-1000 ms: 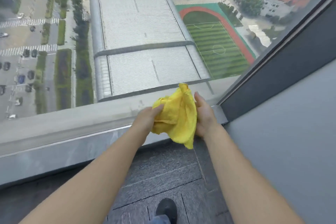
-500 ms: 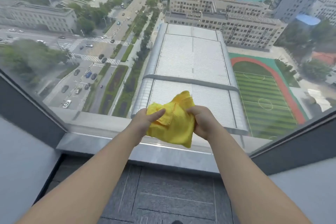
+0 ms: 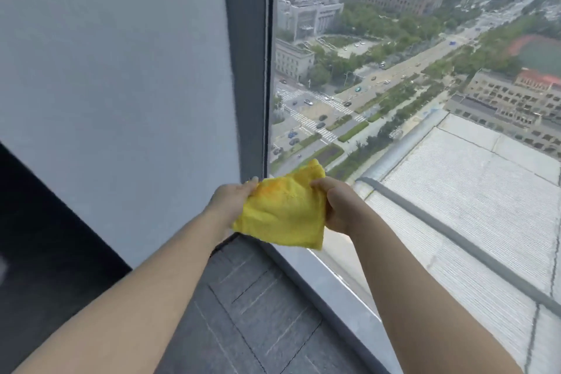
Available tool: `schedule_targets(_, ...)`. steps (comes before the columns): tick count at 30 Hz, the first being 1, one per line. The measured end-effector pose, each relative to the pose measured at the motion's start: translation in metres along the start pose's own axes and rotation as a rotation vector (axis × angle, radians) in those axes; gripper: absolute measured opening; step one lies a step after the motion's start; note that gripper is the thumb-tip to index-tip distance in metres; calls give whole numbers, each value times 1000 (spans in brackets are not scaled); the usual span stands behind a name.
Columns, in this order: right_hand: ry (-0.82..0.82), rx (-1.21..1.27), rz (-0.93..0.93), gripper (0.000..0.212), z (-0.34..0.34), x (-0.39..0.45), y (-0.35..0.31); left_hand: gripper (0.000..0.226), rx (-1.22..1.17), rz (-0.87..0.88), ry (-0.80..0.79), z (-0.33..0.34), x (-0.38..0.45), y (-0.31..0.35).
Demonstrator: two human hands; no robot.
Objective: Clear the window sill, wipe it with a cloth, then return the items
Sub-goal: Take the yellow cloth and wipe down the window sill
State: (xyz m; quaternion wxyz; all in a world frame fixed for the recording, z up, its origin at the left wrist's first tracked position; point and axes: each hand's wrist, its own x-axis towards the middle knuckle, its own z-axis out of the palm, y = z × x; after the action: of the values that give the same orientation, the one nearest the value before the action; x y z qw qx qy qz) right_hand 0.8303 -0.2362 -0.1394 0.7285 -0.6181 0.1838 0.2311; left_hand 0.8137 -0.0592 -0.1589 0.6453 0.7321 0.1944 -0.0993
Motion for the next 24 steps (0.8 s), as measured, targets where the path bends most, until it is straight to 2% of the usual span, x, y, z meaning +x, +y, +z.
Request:
schedule_targets(4, -239, -165, 26, 24, 73, 21, 16, 40, -133, -81, 271, -69, -22, -32)
schedule_targets(7, -429, -282, 20, 24, 138, 10, 37, 48, -349, -124, 431, -121, -63, -59)
schedule_targets(9, -527, -355, 21, 21, 175, -1, 55, 39, -470, -103, 453, -148, -97, -75)
schedule_targets(12, -679, -467, 49, 21, 230, -27, 85, 32, -470, -111, 540, -183, -154, -103)
schedule_targets(16, -872, -565, 71, 18, 298, -77, 127, 41, -504, -129, 883, -236, -212, -145)
schedule_targets(19, -987, -606, 100, 17, 351, -114, 163, 54, -534, -170, 1074, -284, -250, -180)
schedule_targets(22, -1049, -614, 121, 33, 408, -148, 197, 53, -517, -178, 1202, -337, -295, -207)
schedule_targets(24, -1087, -619, 138, 33, 454, -177, 219, 48, -543, -134, 1243, -382, -327, -223)
